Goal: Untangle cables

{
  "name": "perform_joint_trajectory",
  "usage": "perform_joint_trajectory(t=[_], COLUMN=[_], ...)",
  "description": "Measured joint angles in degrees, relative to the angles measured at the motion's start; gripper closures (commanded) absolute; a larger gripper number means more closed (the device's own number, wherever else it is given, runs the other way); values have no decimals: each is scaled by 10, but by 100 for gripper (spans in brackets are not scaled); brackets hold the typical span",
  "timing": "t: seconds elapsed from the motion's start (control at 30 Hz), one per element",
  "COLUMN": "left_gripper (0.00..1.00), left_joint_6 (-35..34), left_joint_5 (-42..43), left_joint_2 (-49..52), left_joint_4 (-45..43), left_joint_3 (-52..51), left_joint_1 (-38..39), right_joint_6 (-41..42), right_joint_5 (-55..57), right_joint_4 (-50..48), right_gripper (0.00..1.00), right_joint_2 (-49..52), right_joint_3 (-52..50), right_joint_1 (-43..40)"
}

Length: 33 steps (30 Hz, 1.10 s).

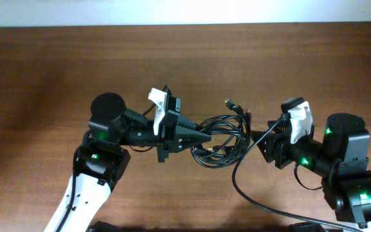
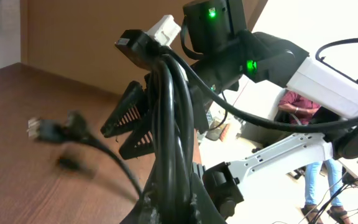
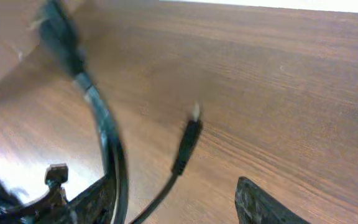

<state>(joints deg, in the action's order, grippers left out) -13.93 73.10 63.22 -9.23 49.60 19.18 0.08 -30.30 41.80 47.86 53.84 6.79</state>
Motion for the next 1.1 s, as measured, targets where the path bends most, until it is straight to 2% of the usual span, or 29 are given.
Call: perform_joint_trajectory(t=[0.3, 0.4, 0.53, 0.6, 0.73, 0.97, 1.1], left_gripper=[100, 100, 100, 100, 100, 100, 100], left_joint_6=[0, 0, -7, -27, -125, -168, -172], left_joint_5=[0, -1, -1, -1, 0, 4, 5], left_joint_2=[0, 0, 0, 0, 0, 0, 0], left_joint_4=[0, 0, -54, -95, -236, -252, -247], left_joint_3=[0, 0, -1, -3, -4, -4, -4], left_joint_1=[0, 0, 0, 0, 0, 0, 0], right_joint_6=[30, 30, 30, 30, 30, 30, 30], right_joint_5=[-4, -39, -74, -75, -16, 26, 31], right_joint_4=[-1, -10, -12, -11, 16, 39, 39], right_gripper=[37, 36, 34, 34, 34, 34, 30], right_joint_2=[4, 4, 4, 4, 38, 57, -17], right_joint_3=[0, 0, 0, 0, 1, 1, 1], right_joint_1=[0, 0, 0, 0, 0, 0, 0])
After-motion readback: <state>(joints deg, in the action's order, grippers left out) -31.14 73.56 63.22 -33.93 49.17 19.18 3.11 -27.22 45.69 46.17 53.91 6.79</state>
